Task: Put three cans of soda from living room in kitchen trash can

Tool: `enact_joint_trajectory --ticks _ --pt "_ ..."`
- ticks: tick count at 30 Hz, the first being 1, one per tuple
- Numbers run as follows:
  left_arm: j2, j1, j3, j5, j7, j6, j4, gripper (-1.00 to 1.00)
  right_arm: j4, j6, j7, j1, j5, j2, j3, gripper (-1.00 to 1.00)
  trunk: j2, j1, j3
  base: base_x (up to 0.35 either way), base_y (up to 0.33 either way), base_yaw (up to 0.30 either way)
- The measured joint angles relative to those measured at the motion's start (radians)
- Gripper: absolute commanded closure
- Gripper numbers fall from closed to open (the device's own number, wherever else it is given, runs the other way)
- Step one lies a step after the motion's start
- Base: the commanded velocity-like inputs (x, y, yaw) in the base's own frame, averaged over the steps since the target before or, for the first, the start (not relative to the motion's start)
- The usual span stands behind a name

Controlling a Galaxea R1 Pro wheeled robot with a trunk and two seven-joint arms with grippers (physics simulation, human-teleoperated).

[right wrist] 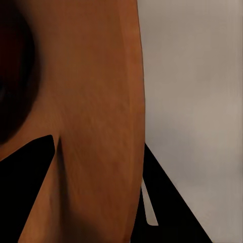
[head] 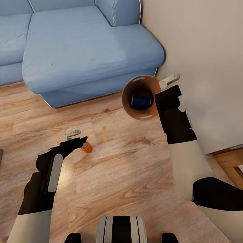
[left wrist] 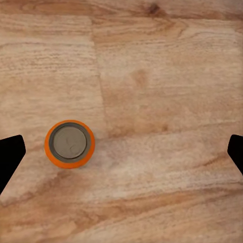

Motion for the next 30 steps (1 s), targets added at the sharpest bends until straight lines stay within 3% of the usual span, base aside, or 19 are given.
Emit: enact_joint_trajectory --ticks 8,18,22,28,30 --pt "0.0 0.0 0.0 0.0 0.0 -0.017 0.0 -1.0 -0.001 0.0 0.0 0.002 0.0 0.0 -0.001 1.0 -0.056 0.031 -0.025 0.0 0.0 0.0" --pt "0.002 0.0 0.001 0.003 0.0 -0.017 0.001 -1.0 -0.002 0.0 0.0 0.004 0.001 0.0 0.0 1.0 -0.056 0.031 -0.025 0.0 0.003 0.0" --pt "0.003 0.0 0.005 0.003 -0.004 -0.015 0.003 -1.0 -0.004 0.0 0.0 0.006 0.013 0.0 0.0 1.0 -0.056 0.031 -0.025 0.033 0.161 0.0" --pt "0.003 0.0 0.006 0.005 -0.004 -0.019 0.004 -1.0 -0.006 0.0 0.002 0.011 -0.013 0.0 0.0 1.0 -0.056 0.031 -0.025 0.044 0.148 0.0" --pt "0.003 0.0 0.006 0.005 -0.005 -0.019 0.004 -1.0 -0.006 0.0 0.0 0.012 -0.001 0.0 -0.001 1.0 -0.056 0.031 -0.025 0.01 0.032 0.0"
